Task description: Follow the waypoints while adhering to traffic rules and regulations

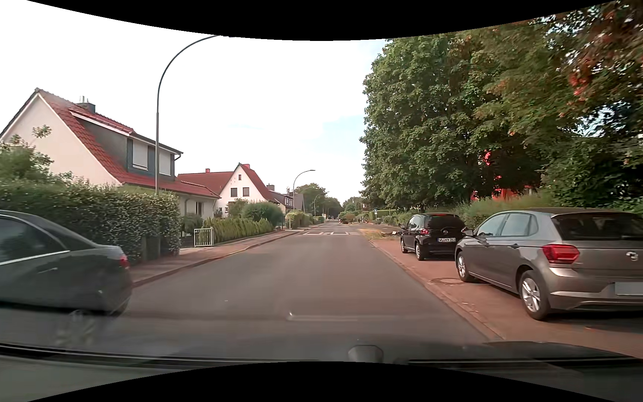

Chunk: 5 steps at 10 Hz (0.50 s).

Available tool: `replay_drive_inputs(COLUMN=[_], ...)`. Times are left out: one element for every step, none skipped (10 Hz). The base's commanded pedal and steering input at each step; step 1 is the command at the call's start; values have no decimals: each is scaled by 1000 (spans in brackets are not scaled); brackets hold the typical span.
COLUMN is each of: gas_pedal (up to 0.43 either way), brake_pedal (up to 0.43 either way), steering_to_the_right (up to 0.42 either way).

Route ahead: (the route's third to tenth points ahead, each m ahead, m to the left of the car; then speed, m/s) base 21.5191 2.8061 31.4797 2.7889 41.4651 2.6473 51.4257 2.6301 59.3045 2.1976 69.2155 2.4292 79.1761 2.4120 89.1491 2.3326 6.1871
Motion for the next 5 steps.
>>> replay_drive_inputs(gas_pedal=[98, 79, 79, 79, 79], brake_pedal=[0, 0, 0, 0, 0], steering_to_the_right=[0, 0, 0, 1, 3])
